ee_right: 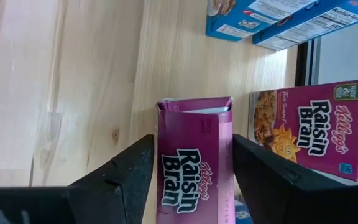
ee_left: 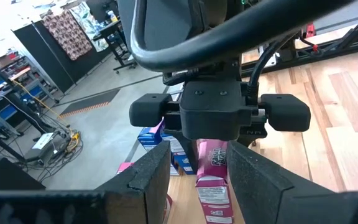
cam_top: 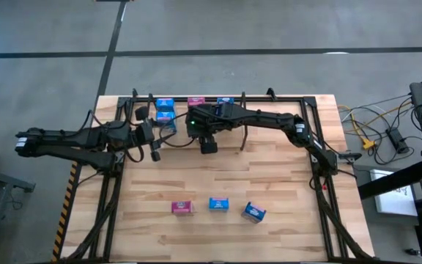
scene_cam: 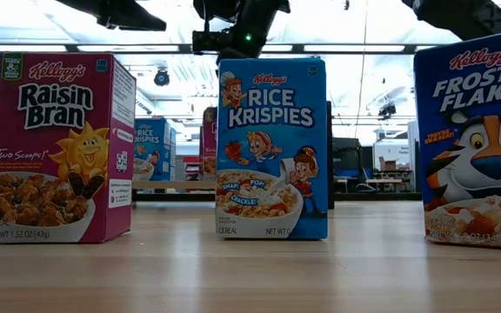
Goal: Stack cereal on shelf
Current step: Put the right violet cereal box on the shelf aligned with the violet cereal box
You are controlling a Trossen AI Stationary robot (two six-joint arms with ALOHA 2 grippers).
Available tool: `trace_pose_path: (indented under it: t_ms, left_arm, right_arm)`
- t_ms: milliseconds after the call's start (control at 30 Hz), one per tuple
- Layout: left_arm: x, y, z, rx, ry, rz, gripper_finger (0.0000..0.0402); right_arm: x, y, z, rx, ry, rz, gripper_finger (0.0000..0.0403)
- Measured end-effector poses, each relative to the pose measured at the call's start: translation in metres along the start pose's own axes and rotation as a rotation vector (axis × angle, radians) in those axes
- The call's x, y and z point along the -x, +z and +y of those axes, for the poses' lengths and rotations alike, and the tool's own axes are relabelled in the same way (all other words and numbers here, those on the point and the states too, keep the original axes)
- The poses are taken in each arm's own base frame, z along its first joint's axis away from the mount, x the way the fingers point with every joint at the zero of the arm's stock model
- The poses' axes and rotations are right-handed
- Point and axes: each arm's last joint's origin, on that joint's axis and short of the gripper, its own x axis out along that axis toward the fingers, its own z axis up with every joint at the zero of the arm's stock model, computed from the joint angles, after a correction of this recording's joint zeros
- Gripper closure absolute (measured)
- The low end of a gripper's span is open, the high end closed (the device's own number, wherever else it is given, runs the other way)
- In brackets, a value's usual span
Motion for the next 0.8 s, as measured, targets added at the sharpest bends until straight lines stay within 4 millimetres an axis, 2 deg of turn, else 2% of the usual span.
trace_pose_path:
  t_ms: [533, 800]
  left_arm:
    - [-0.001, -0.001, -0.001, 0.000, -0.002, 0.006, 0.0261]
    - [-0.010, -0.004, -0.006, -0.003, -0.014, 0.041, 0.0261]
  right_arm:
    - [0.017, 0.006, -0.006, -0.019, -0.023, -0.050, 0.0202]
    - [0.057, -0.005, -0.005, -0.046, -0.001, -0.006, 0.0211]
